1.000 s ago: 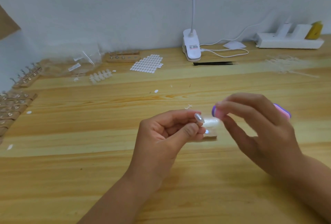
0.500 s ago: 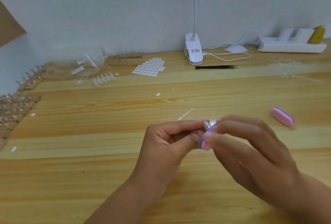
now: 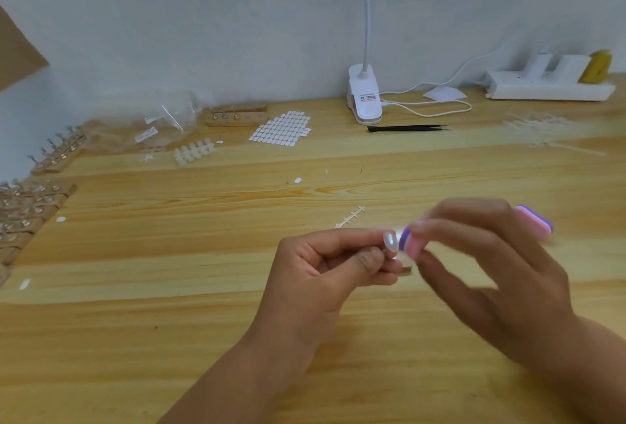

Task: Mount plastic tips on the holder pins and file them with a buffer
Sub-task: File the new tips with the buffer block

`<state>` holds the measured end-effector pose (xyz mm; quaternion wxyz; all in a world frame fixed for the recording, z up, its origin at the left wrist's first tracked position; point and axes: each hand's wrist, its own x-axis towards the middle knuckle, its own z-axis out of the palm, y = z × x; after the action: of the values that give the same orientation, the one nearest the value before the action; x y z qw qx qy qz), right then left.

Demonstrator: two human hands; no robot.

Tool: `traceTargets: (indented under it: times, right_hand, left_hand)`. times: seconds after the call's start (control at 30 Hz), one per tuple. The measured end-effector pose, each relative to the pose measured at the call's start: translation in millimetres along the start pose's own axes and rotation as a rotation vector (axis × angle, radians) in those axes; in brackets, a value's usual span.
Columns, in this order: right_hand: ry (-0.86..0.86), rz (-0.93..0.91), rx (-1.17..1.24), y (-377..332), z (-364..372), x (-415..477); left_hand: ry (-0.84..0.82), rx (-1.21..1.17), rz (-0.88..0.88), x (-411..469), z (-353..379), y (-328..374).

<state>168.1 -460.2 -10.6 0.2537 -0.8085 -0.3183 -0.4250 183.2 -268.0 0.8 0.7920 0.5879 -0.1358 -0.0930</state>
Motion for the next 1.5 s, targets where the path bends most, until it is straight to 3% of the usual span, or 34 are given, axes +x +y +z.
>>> traceTargets:
  times: [0.13,0.27,0.43,0.57,0.7,1.3,1.5]
  right_hand:
    - [-0.056,-0.099,0.0,-5,6,-6]
    - [-0.043,-0.014,-0.008,4,3,-4]
    - [-0.041,-0.08,0.016,-5,8,-6]
    - [-0.033,-0.009,-0.002,2,4,-4]
    - [-0.054,-0.076,0.032,-10,10,-6]
    - [-0.047,-0.057,0.037,-11,12,-6]
    - [0.038,0.161,-0.021,14,0,1]
  left_hand:
    - [-0.007,0.018,0.009,-1,0,1]
    - [0.001,-0.01,0.02,0,-1,3]
    - [-0.009,0.021,0.041,-1,0,1]
    - [0.008,-0.009,0.031,-1,0,2]
    - [0.017,0.034,0.035,-1,1,1]
    - [0.014,0.019,0.052,0,0,-2]
    - [-0.004,0.013,0.004,2,-3,-4]
